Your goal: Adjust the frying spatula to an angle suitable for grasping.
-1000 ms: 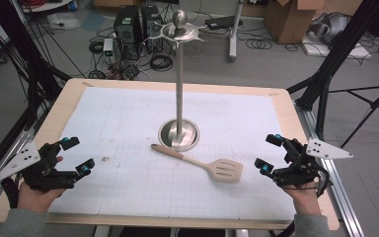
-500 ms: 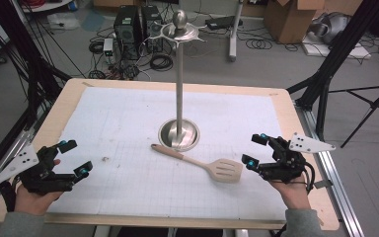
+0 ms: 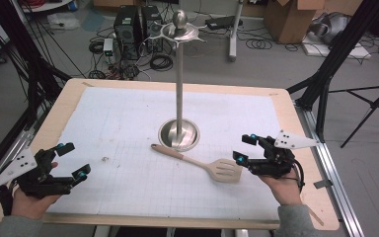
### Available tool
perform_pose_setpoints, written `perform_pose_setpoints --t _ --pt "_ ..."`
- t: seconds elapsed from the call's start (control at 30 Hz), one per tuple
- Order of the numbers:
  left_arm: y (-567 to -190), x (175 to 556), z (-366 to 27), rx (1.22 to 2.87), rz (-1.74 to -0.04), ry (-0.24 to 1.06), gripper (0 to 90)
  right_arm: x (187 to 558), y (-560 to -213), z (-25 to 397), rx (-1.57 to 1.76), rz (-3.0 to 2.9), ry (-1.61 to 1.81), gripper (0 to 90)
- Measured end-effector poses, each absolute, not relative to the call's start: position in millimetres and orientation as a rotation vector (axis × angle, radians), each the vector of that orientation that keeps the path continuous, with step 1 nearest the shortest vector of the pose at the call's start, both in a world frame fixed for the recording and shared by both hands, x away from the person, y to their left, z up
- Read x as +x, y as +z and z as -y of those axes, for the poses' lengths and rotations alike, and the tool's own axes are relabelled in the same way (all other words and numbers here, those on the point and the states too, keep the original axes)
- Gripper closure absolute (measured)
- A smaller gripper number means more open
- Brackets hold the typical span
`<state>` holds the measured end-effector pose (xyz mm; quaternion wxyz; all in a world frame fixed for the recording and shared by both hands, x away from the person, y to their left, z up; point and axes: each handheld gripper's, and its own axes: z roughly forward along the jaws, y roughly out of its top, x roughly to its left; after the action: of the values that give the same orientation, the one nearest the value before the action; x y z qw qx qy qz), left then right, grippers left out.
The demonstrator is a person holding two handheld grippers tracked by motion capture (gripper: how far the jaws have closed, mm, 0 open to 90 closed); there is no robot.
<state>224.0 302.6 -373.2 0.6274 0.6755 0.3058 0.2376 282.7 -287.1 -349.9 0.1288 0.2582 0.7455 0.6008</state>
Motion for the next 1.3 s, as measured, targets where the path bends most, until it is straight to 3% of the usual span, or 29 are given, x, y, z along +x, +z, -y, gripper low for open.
perform_pose_setpoints --t 0.93,1.07,1.3 --pt "-383.3 218.0 -309.2 1.578 -0.753 0.542 8.4 300.8 -368.1 241.6 0.610 -2.358 1.529 83.6" --pt "-383.4 217.7 -309.1 1.580 -0.754 0.541 8.4 302.9 -371.4 236.4 0.621 -2.383 1.509 89.2" --pt "-383.2 216.7 -306.9 1.582 -0.750 0.540 8.4 312.9 -382.0 219.8 0.625 -2.459 1.443 89.4"
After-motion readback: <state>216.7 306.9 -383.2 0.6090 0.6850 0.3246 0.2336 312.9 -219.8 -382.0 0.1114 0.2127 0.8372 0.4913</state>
